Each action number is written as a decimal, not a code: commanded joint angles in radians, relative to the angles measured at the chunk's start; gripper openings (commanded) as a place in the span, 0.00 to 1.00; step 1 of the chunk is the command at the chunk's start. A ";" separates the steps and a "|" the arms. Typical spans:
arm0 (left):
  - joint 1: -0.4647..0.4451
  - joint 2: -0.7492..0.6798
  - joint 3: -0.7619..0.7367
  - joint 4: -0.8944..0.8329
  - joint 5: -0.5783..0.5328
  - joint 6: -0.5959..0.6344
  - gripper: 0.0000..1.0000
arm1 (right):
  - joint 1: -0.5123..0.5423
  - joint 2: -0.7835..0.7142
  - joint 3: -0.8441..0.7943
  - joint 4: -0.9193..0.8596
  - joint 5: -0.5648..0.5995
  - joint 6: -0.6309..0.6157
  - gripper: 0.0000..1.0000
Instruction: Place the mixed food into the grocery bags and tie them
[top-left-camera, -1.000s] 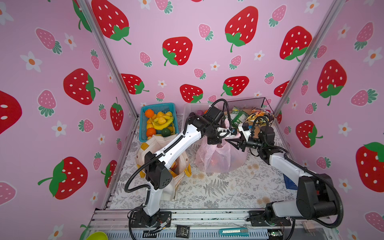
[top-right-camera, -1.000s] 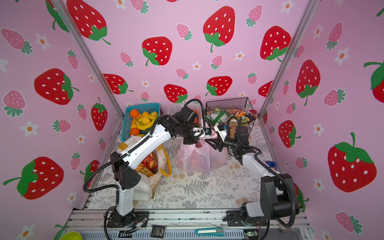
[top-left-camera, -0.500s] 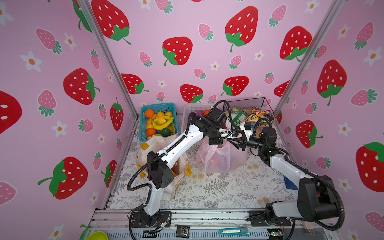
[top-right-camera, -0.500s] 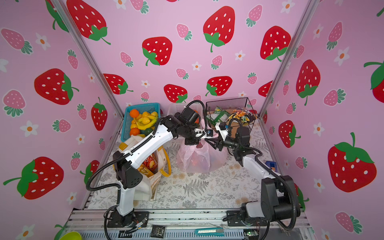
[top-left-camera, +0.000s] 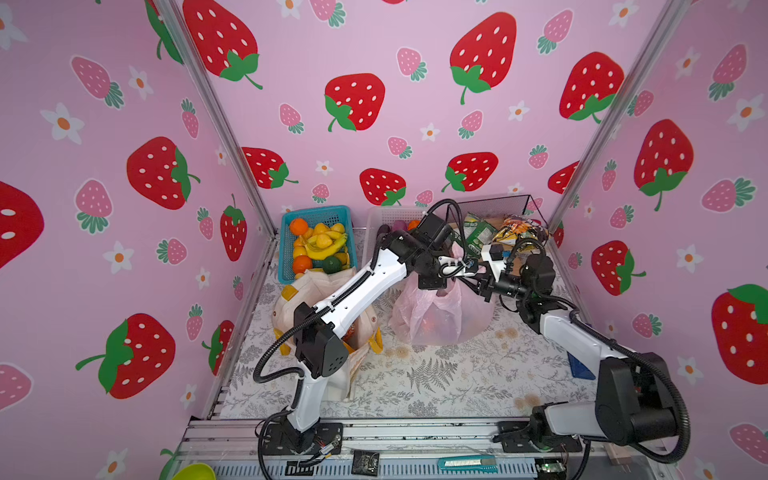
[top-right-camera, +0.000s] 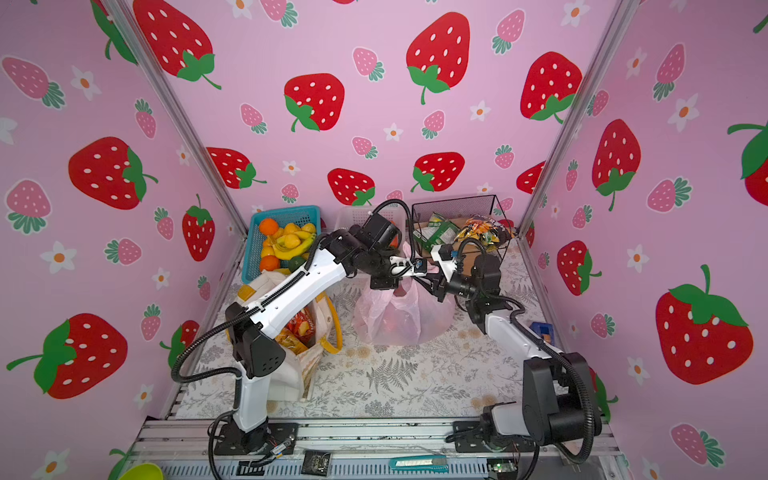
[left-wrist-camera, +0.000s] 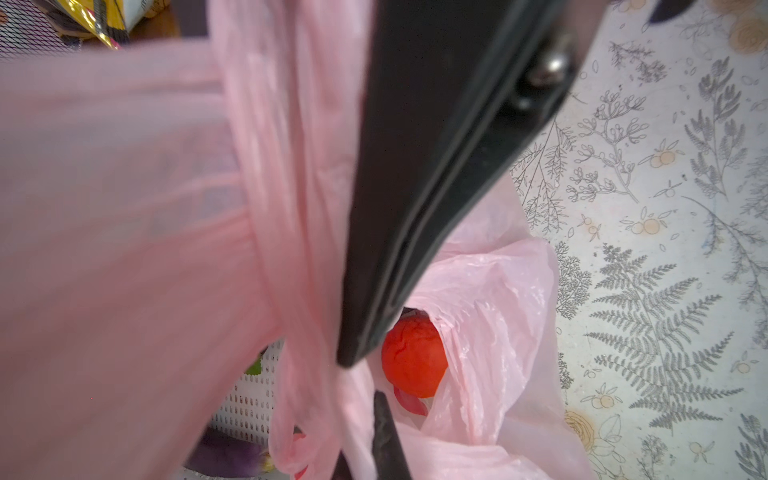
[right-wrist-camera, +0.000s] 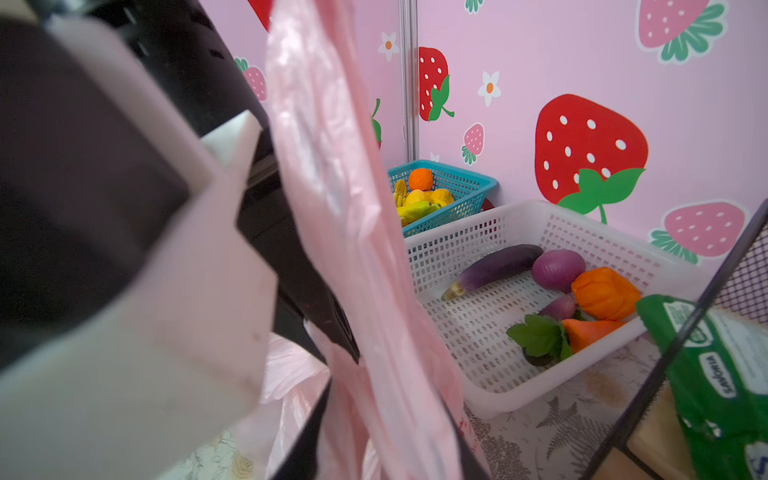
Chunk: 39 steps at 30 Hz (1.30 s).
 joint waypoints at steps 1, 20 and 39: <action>-0.006 0.016 0.048 -0.036 0.025 0.000 0.00 | 0.002 -0.030 -0.018 0.017 0.009 -0.018 0.15; 0.028 -0.072 -0.083 0.073 0.163 -0.049 0.24 | 0.002 -0.046 -0.041 0.033 0.026 0.004 0.00; 0.027 -0.002 -0.029 0.028 0.130 -0.014 0.00 | 0.002 -0.055 -0.043 0.034 0.002 -0.007 0.21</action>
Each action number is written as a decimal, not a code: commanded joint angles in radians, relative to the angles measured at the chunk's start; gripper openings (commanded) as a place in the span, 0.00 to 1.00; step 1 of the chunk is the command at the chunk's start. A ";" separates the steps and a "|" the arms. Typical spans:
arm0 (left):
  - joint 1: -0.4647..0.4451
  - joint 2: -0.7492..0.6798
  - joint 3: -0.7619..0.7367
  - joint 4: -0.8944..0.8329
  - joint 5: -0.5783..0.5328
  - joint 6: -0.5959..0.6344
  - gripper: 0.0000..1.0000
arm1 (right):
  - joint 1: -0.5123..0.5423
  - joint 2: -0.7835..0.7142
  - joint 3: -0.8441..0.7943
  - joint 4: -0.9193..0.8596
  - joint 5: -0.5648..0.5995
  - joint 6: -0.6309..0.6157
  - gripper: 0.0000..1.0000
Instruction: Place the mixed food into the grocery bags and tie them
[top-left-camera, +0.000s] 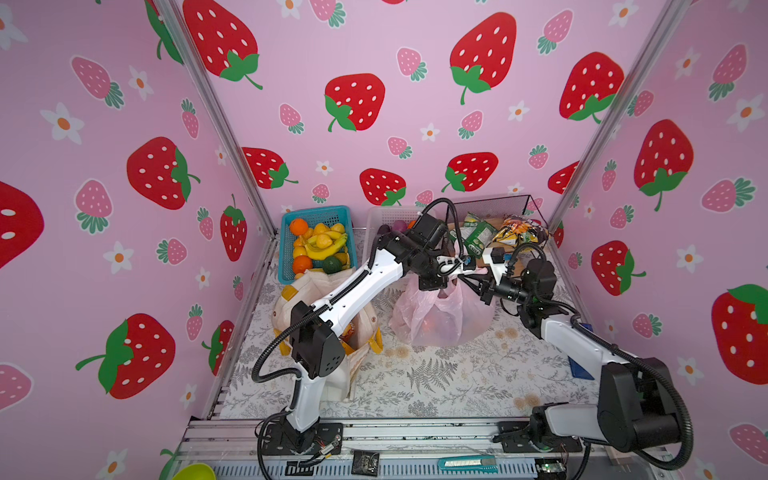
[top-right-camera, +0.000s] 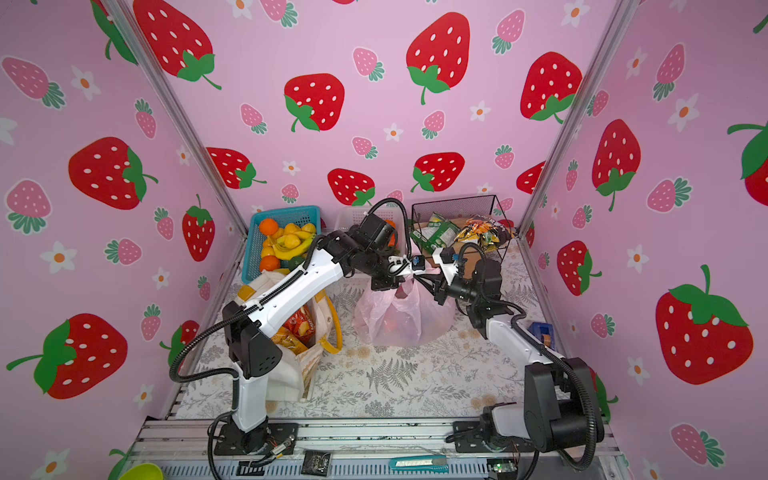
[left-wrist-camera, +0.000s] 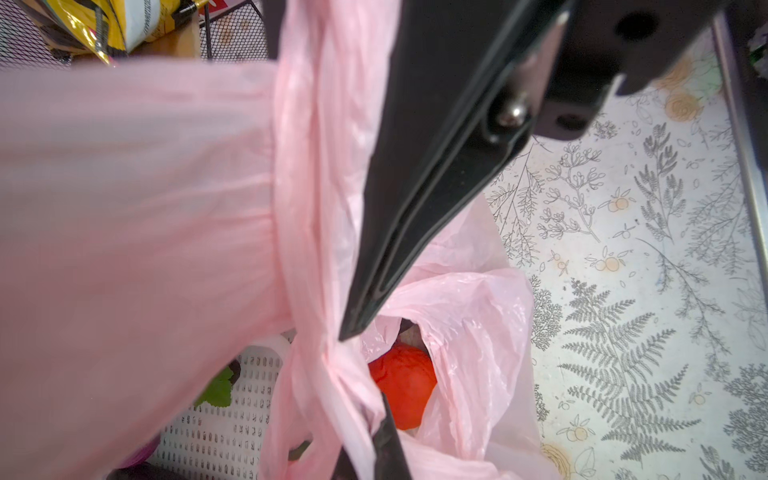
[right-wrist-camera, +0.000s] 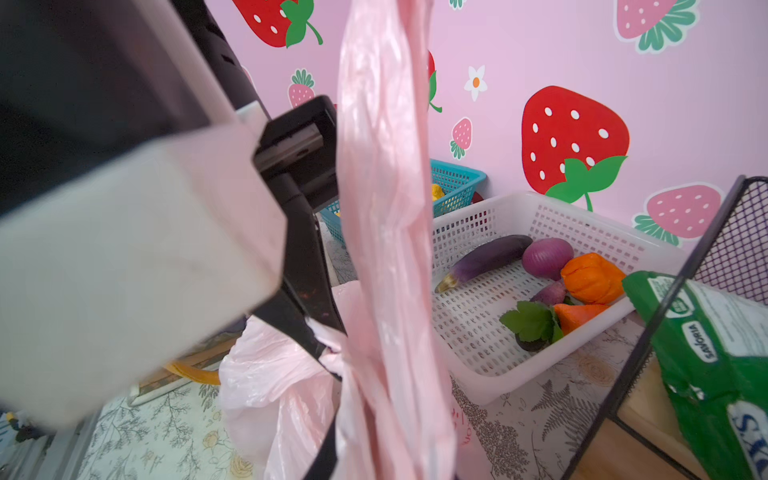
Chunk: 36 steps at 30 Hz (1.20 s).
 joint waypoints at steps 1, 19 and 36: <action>-0.001 0.019 0.045 -0.043 0.005 0.034 0.00 | 0.001 -0.023 -0.001 0.018 -0.035 -0.012 0.22; 0.003 -0.002 0.060 -0.039 0.047 0.009 0.12 | 0.000 -0.038 -0.015 0.014 0.005 -0.018 0.00; 0.111 -0.093 0.012 0.243 0.493 -0.366 0.66 | 0.025 -0.052 -0.025 0.017 0.000 -0.015 0.00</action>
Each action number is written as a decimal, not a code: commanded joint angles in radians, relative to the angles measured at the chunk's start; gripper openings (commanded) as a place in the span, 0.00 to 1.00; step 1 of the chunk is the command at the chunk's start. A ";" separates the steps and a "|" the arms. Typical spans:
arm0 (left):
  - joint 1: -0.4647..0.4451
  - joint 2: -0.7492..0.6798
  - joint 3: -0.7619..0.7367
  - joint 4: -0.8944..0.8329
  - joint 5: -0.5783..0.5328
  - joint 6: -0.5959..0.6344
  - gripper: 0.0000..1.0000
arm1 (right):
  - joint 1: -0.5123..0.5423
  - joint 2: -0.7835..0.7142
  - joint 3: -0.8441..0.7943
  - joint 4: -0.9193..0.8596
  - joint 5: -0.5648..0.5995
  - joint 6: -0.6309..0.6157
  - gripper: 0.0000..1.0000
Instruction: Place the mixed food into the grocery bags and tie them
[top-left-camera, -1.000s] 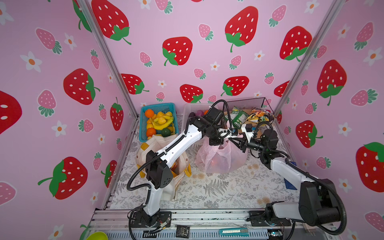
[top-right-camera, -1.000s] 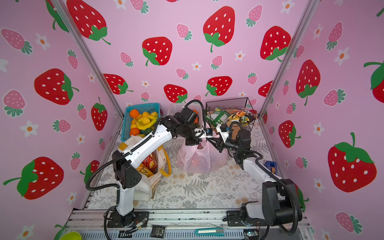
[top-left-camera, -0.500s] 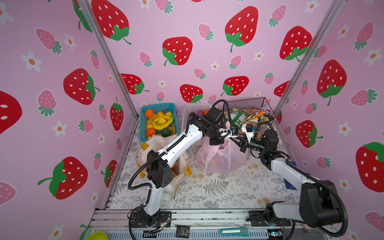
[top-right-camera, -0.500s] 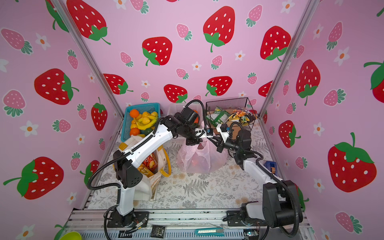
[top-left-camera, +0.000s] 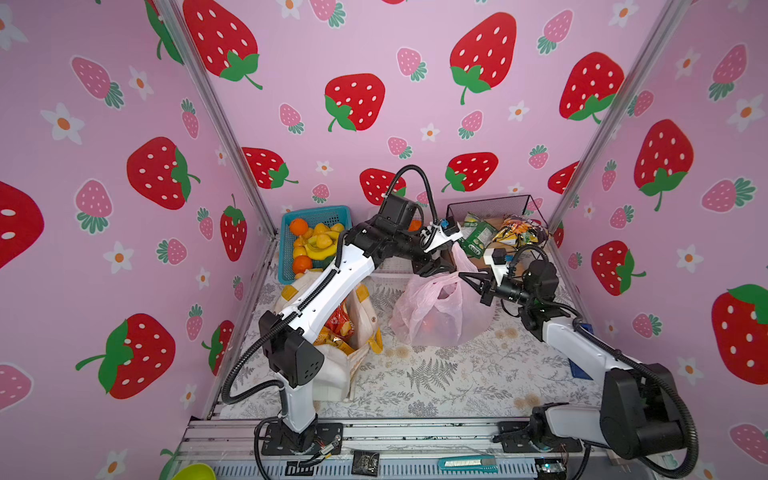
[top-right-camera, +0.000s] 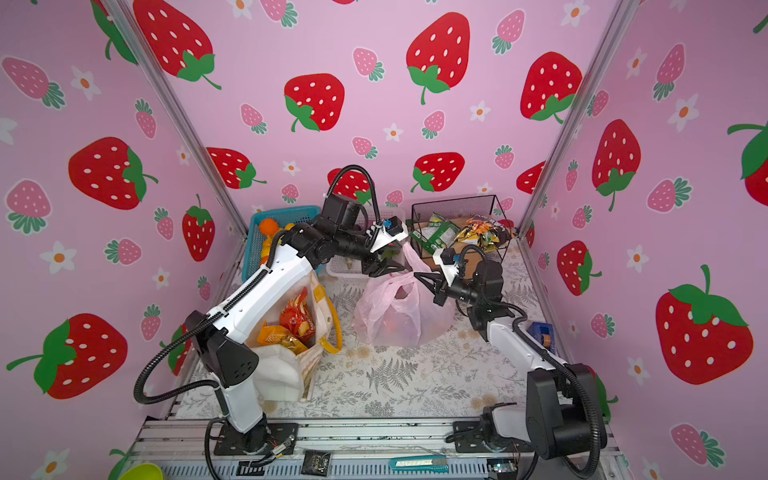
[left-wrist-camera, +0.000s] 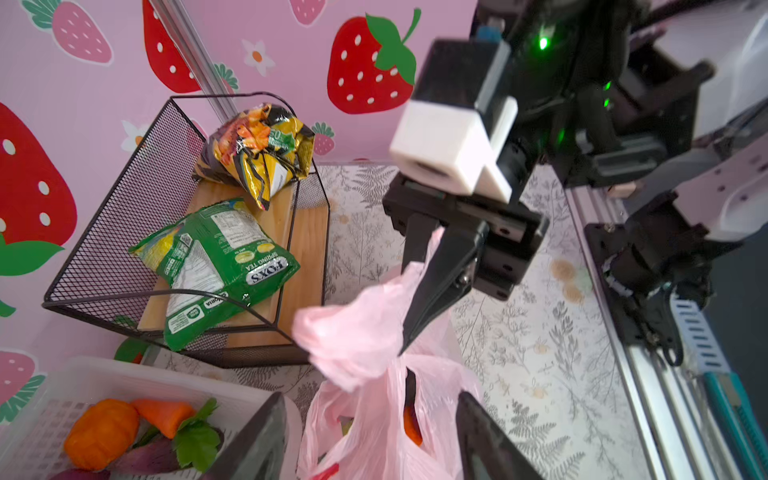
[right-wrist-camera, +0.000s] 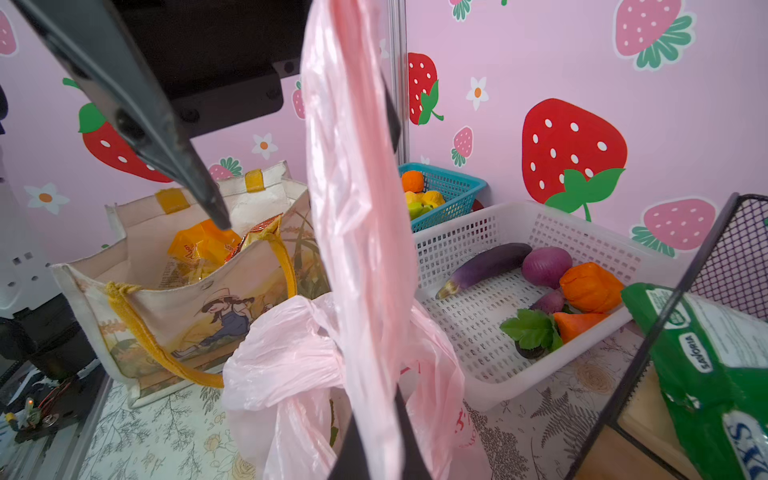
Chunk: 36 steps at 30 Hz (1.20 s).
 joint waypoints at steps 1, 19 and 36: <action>-0.008 0.059 0.092 0.007 0.121 -0.078 0.66 | 0.012 -0.020 -0.015 0.013 -0.011 -0.014 0.00; -0.011 -0.084 -0.247 0.292 0.053 -0.093 0.00 | 0.020 -0.020 -0.018 -0.011 0.177 0.153 0.04; -0.057 -0.058 -0.491 0.463 -0.102 -0.078 0.00 | 0.033 -0.013 -0.032 0.021 0.205 0.256 0.18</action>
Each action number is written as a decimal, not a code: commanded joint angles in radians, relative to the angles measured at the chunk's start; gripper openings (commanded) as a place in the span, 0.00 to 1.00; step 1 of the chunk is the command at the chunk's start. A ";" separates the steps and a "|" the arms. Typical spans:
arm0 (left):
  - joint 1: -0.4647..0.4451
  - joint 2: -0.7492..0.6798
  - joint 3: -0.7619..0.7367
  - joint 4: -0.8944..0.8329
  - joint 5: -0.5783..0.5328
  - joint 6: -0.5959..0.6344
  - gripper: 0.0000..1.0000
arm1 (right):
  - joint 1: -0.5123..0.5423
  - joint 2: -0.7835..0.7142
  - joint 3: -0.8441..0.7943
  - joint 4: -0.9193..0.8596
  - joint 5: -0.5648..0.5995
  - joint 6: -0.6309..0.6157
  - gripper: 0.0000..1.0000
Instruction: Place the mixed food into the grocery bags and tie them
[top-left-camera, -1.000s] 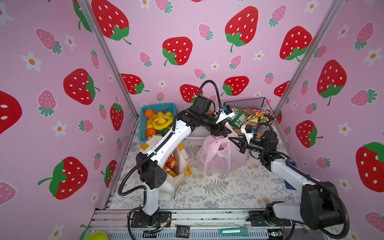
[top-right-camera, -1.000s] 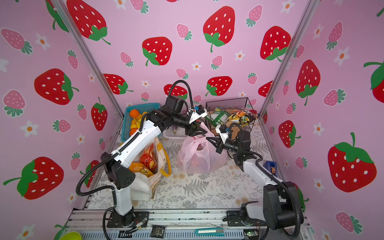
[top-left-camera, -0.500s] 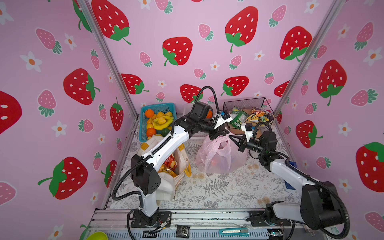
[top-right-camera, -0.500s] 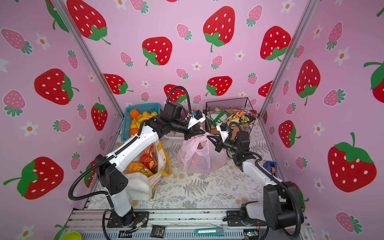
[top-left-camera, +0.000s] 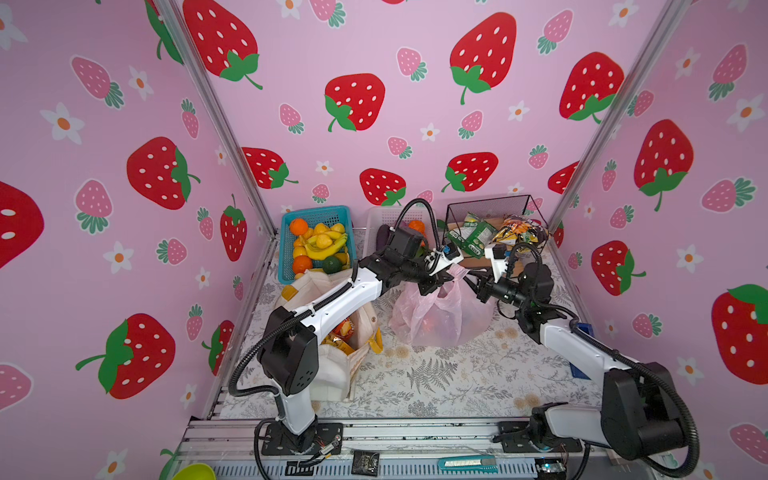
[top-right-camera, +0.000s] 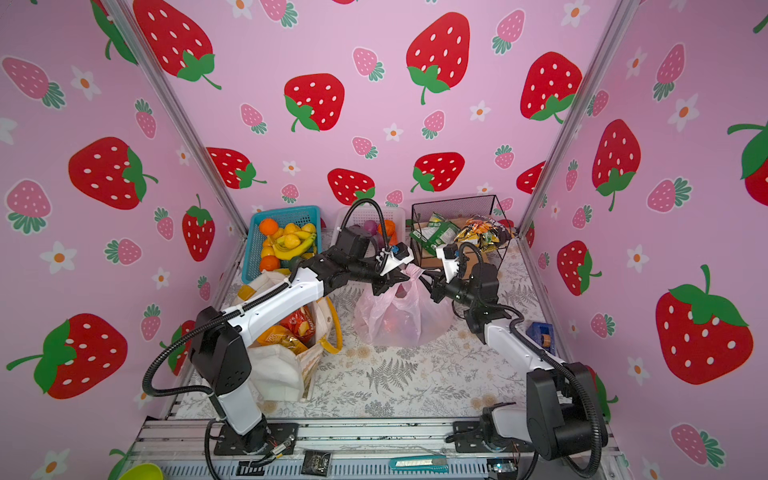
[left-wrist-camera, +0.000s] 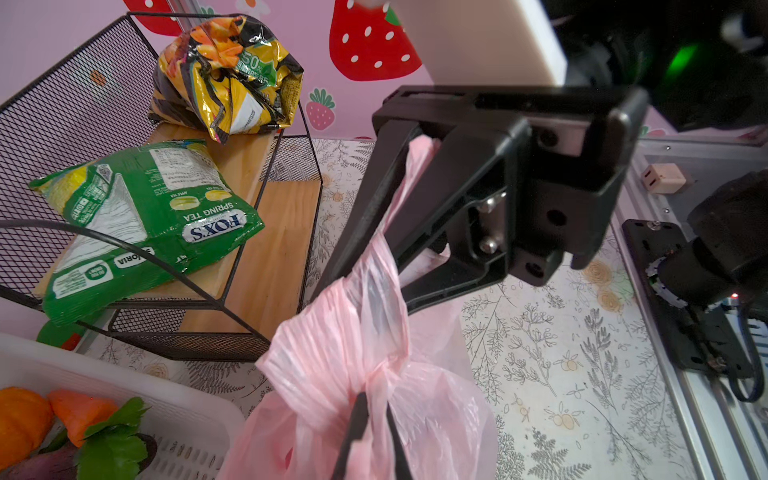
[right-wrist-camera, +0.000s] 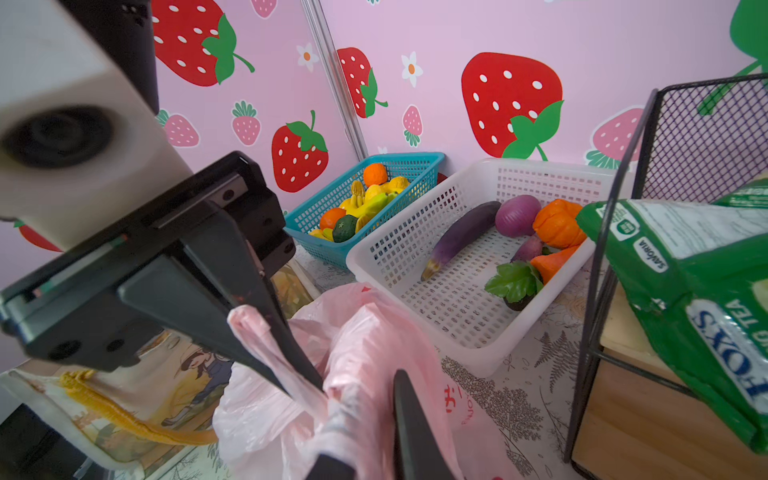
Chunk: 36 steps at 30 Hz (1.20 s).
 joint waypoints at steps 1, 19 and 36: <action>-0.011 0.019 -0.013 0.025 -0.015 0.008 0.00 | 0.004 -0.010 -0.010 0.021 0.005 0.021 0.19; -0.012 0.024 0.003 -0.013 -0.057 0.039 0.00 | -0.008 -0.115 -0.021 -0.206 0.106 -0.121 0.46; -0.011 0.028 0.009 -0.036 -0.063 0.059 0.00 | 0.009 0.051 0.063 -0.062 0.035 -0.087 0.51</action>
